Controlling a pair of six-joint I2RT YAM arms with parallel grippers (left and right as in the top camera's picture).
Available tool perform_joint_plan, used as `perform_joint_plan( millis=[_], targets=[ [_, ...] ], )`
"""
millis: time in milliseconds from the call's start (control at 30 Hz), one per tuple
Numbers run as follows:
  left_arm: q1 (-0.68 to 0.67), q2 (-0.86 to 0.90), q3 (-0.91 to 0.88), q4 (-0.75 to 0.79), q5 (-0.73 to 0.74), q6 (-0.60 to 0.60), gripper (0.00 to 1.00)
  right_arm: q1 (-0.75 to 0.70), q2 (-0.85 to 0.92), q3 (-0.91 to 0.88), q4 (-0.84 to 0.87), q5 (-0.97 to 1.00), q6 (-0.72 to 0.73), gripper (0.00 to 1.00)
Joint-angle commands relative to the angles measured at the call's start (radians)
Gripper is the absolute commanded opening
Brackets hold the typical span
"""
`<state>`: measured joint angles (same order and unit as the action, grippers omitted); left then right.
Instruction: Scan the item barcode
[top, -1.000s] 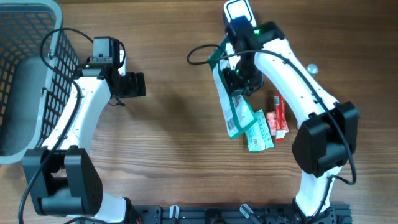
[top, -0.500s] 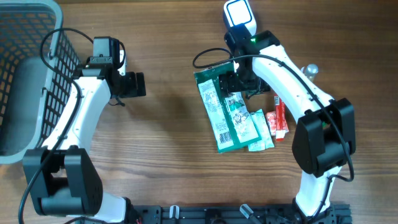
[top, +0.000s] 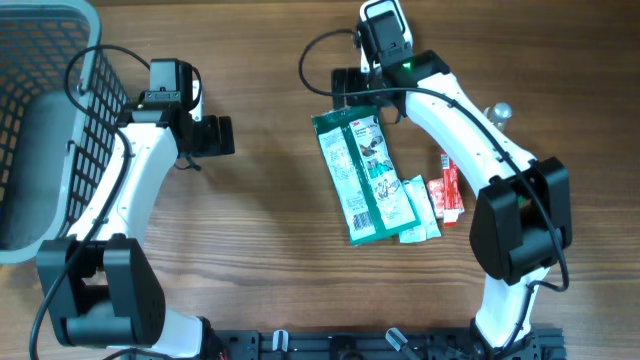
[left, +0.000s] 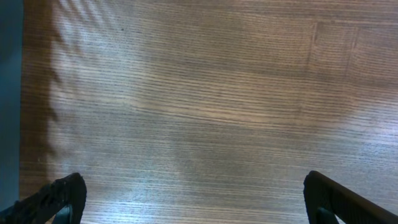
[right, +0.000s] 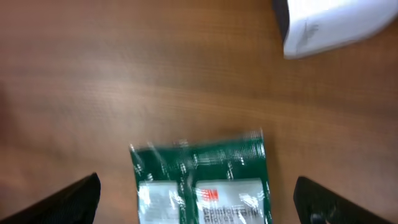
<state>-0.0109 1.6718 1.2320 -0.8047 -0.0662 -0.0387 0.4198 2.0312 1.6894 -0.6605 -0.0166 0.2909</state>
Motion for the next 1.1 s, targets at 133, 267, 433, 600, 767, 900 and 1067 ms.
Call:
perform_joint_plan(
  millis=[133,267,433,600,767,900,1067],
  targets=[
    [0.005,-0.002,0.009,0.004,-0.003,0.005,1.0,-0.008,0.009,0.001,0.055,0.016,0.004,1.0],
    [0.005,-0.002,0.009,0.004,-0.003,0.005,1.0,-0.009,0.015,0.001,0.056,0.016,0.004,1.0],
    [0.005,-0.002,0.009,0.004,-0.003,0.005,1.0,-0.006,0.012,0.001,0.056,0.016,0.004,1.0],
    [0.005,-0.002,0.009,0.003,-0.003,0.005,1.0,-0.006,-0.036,0.001,0.055,0.016,0.004,1.0],
    [0.005,-0.002,0.009,0.004,-0.003,0.005,1.0,-0.005,-0.182,0.001,0.055,0.016,0.004,1.0],
    [0.005,-0.002,0.009,0.003,-0.003,0.005,1.0,-0.005,-0.353,0.001,0.054,0.016,0.004,1.0],
    [0.005,-0.002,0.009,0.004,-0.003,0.005,1.0,-0.005,-0.631,0.001,0.032,0.023,-0.003,0.99]
  ],
)
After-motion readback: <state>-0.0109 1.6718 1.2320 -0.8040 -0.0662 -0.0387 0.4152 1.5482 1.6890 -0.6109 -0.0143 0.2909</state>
